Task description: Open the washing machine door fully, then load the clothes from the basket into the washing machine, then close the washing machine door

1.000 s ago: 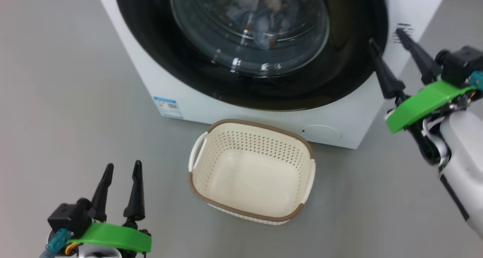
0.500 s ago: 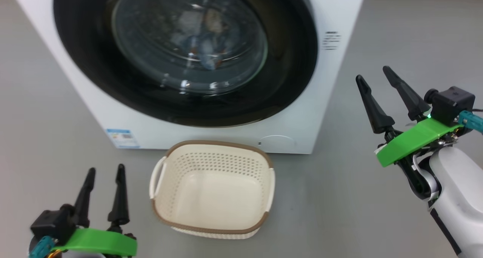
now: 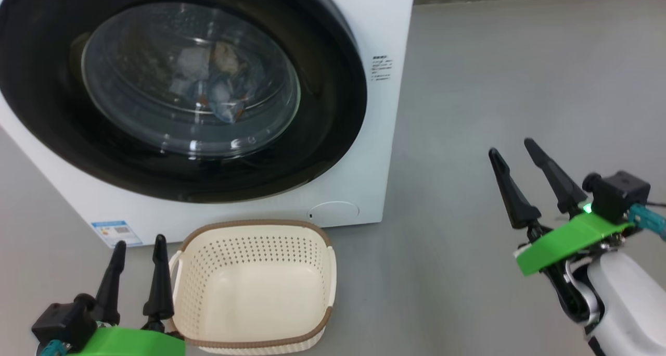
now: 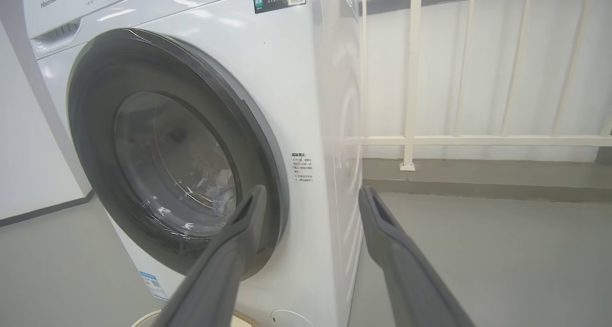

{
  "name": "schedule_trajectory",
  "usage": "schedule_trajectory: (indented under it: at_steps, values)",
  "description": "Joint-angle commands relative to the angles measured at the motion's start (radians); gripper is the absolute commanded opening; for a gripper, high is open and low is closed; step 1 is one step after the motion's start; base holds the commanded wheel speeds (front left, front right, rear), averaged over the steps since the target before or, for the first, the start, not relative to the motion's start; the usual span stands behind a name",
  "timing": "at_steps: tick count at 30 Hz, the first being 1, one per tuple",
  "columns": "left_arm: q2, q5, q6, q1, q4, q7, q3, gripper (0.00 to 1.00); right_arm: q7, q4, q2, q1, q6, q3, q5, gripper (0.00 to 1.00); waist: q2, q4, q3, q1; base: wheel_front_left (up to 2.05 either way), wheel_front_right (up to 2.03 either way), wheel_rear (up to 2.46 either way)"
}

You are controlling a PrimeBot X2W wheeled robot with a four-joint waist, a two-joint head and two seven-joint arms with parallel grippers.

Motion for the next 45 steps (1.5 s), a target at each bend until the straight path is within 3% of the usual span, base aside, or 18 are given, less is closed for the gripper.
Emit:
schedule_trajectory:
  at_steps: [1, 17, 45]
  values:
    - [0.019, -0.009, -0.007, -0.009, -0.035, -0.004, 0.034, 1.00, -0.005, -0.031, 0.003, 0.022, -0.007, -0.005, -0.015, 1.00, 0.0000, -0.017, -0.017, 0.0000, 0.00, 0.00, 0.00]
    - [0.039, -0.003, 0.015, 0.016, -0.073, 0.010, 0.023, 1.00, -0.005, -0.057, 0.029, 0.127, -0.007, -0.079, -0.042, 1.00, 0.0000, -0.024, -0.028, 0.0000, 0.00, 0.00, 0.00]
    - [0.045, -0.017, 0.035, 0.021, -0.089, 0.008, 0.010, 1.00, -0.005, -0.046, 0.043, 0.135, -0.007, -0.084, -0.051, 1.00, 0.0000, -0.017, -0.026, 0.0000, 0.00, 0.00, 0.00]
